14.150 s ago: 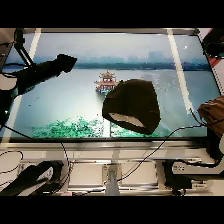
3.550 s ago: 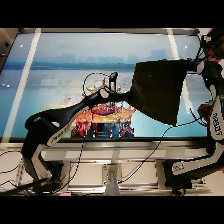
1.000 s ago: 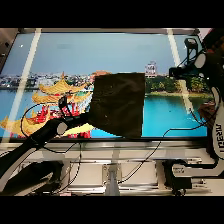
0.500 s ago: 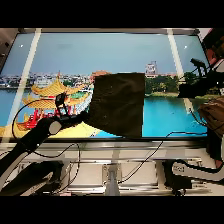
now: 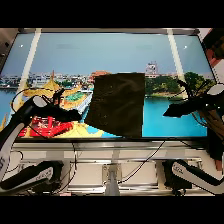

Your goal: Fold the clothes and pants, and hang the long-sleeved shirts on hangers.

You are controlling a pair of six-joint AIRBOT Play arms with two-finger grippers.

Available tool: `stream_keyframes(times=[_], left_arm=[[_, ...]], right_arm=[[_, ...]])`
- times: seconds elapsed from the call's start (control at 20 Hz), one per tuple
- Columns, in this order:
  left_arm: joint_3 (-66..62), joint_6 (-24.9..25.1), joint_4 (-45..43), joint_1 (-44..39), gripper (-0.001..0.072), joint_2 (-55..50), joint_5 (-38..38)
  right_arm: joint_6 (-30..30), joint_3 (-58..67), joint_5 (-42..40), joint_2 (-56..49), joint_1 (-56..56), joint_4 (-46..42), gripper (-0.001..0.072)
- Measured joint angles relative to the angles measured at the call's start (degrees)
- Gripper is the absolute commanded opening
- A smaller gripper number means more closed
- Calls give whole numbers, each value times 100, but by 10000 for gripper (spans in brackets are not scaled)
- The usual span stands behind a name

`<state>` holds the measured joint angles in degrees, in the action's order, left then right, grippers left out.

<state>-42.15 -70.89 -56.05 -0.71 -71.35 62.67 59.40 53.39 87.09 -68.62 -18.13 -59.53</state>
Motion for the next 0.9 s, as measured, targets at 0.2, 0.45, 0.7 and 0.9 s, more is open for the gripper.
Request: stream_keyframes(times=[0.2, 0.45, 0.7, 0.9], left_arm=[[-245, 1353, 695, 245, 521, -844, 302], [-321, 2247, 1357, 249, 523, -1351, 426], [-332, 2649, 1554, -4, 523, -1467, 439], [-332, 2743, 1580, -212, 258, -1495, 328]], right_arm=[[-107, -116, 24, 46, 0, 76, 16], [-166, -146, 33, 61, 0, 105, 17], [-179, -149, 42, 61, 0, 116, 17], [-177, -151, 76, 61, 0, 118, 16]])
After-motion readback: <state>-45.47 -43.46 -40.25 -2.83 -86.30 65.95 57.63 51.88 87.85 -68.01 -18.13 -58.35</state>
